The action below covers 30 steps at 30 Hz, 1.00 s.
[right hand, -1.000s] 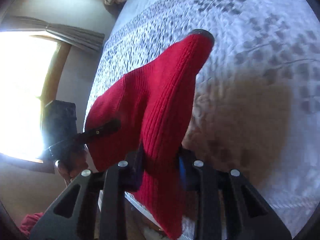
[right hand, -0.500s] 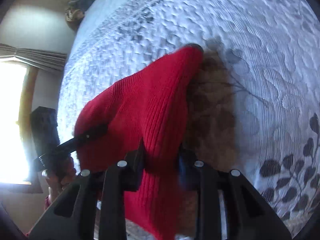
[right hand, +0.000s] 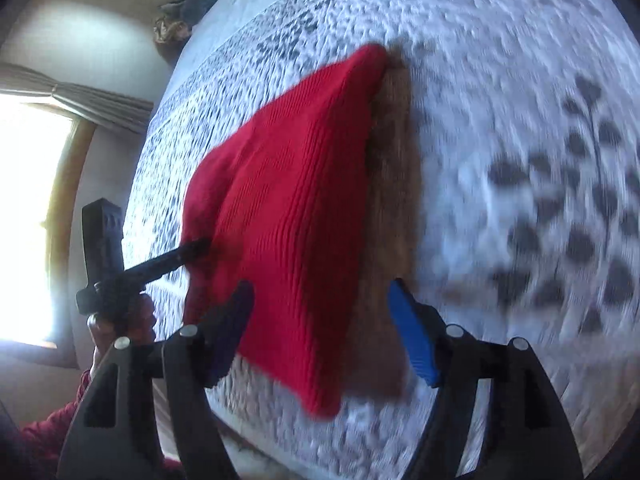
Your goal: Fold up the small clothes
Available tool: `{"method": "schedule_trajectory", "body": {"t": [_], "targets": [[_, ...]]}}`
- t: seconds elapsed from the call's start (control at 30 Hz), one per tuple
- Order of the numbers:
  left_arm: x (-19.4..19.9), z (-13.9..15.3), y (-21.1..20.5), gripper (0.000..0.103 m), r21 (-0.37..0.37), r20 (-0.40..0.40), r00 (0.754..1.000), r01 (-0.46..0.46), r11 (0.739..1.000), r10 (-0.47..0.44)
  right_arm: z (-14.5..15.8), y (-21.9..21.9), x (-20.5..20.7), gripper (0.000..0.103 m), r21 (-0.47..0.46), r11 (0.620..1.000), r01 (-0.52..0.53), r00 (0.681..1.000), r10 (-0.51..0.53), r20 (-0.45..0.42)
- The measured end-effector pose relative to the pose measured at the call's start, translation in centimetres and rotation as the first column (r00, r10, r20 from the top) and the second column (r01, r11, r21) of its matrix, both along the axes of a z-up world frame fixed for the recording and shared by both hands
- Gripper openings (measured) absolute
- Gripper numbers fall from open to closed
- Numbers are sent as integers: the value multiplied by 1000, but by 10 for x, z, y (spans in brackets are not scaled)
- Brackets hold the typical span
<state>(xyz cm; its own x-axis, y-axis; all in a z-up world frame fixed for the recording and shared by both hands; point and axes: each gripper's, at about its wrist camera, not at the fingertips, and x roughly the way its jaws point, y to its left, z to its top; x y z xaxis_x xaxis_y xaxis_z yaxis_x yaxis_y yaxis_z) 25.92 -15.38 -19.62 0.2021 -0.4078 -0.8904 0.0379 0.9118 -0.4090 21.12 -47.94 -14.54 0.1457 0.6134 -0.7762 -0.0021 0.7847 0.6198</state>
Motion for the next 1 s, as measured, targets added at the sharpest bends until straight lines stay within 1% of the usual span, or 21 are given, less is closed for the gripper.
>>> {"method": "schedule_trajectory", "body": {"t": [0.1,0.13,0.2,0.23,0.27,0.3,0.33,0.37,0.4,0.47,0.5,0.57,0.63,0.67,0.77,0.9,0.93,0.97,1.0], "targets": [[-25,-1,-2,67,-30,-10,1000,0,1000,0,-11,6,-24,69,11,1000,8,999,-8,-36],[-34,-1,-3,67,-33,-13,1000,4,999,-4,-15,7,-29,67,26,1000,12,999,-11,-48],[-44,-1,-8,67,-18,-2,1000,20,1000,-20,-25,9,-34,57,68,997,26,996,-20,-83],[-48,-2,-11,66,5,10,1000,28,1000,-28,-30,9,-36,47,88,996,34,994,-25,-105],[-49,-1,-13,65,16,15,999,31,999,-31,-34,10,-37,33,100,994,38,992,-25,-122],[-51,-1,-14,62,27,16,999,32,999,-33,-34,9,-40,23,101,994,38,991,-25,-129],[-51,0,-16,52,31,12,999,36,999,-36,-32,8,-41,16,109,993,44,991,-29,-130],[-52,0,-17,46,22,1,999,39,999,-39,-26,3,-45,13,119,992,47,992,-33,-121],[-53,1,-17,40,14,-9,999,37,999,-37,-18,2,-47,13,123,991,48,994,-36,-104],[-55,5,-18,39,15,-7,999,36,999,-35,-1,-7,-54,12,111,993,46,997,-40,-61],[-58,4,-20,39,33,-5,999,43,999,-43,2,-7,-54,12,82,996,46,997,-41,-58],[-61,-3,-24,41,66,-11,999,54,996,-54,-6,-6,-55,12,2,1000,30,997,-29,-74],[-64,-8,-29,41,99,6,998,68,993,-68,-17,5,-56,12,-63,998,3,996,-9,-92],[-66,-9,-33,41,120,16,997,78,990,-80,-21,10,-56,12,-105,994,-13,997,5,-82],[-69,-8,-41,42,146,28,996,83,986,-88,-21,16,-57,12,-135,991,-7,998,-2,-63],[-69,-9,-43,43,138,29,997,69,988,-74,-15,24,-60,15,-176,984,6,999,-11,-31],[-71,-8,-44,43,137,35,997,62,989,-67,-16,31,-59,17,-178,984,14,1000,-19,-24],[-71,-8,-46,43,134,41,997,54,990,-60,-15,33,-61,21,-179,984,19,1000,-23,-17],[-70,-9,-46,46,131,44,998,42,990,-49,-11,36,-63,23,-194,981,17,1000,-18,-1]]}}
